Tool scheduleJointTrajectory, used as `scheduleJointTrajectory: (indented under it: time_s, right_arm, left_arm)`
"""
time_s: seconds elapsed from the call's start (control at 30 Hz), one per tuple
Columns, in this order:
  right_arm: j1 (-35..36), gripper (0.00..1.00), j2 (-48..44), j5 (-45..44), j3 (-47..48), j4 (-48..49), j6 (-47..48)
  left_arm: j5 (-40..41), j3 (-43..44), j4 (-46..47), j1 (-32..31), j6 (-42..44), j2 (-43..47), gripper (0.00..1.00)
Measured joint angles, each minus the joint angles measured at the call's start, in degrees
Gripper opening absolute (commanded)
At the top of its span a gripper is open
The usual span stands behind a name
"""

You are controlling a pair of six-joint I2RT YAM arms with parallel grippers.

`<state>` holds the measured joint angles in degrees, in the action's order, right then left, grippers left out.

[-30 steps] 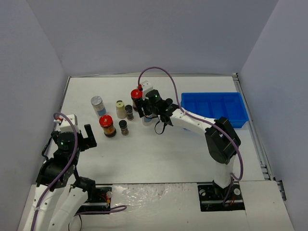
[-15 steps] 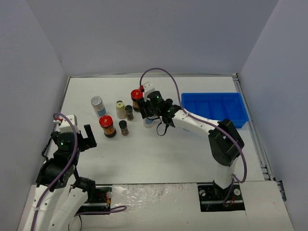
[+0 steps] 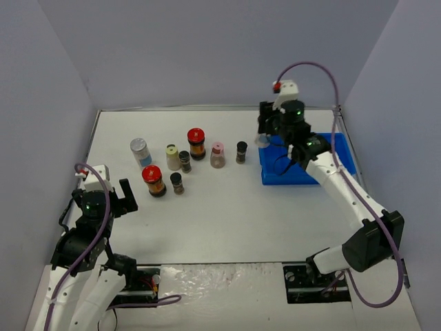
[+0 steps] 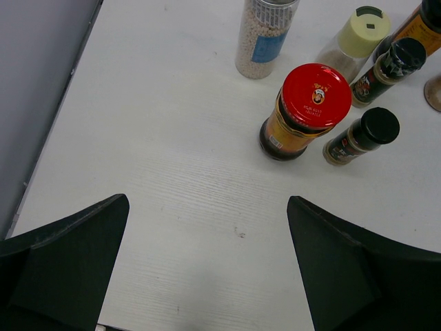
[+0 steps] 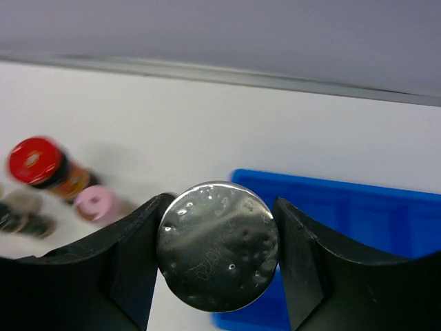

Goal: Organize the condiment bottles

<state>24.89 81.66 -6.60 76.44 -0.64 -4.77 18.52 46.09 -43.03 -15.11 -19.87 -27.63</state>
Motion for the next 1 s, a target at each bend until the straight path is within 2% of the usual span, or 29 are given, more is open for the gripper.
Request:
scheduleJointTrajectory:
  time_s: [0.2, 0.33, 0.5, 0.77, 1.0]
  right_arm:
    - [-19.23, 0.0, -1.62, -1.22, 0.7, -1.53, 0.48]
    - [-26.87, 0.0, 0.08, -0.48, 1.29, -3.32, 0.58]
    - [-34.65, 0.0, 6.89, 1.12, 4.8, -3.38, 0.57]
    - [-38.48, 0.0, 14.17, 2.71, 5.32, -2.01, 0.59]
    - [-39.85, 0.0, 16.67, 4.4, 4.76, 3.63, 0.57]
  left_arm:
    - [0.04, 0.0, 0.02, 0.02, -0.13, 0.16, 0.97]
    - [0.24, -0.08, 0.01, 0.02, -0.14, 0.45, 0.97]
    - [0.37, -0.21, 0.08, 0.25, -0.14, 0.8, 0.97]
    - [-0.25, -0.94, 0.25, 0.83, -0.11, 0.78, 0.97]
    - [-0.78, -0.94, 0.55, 0.9, -0.11, 0.74, 0.97]
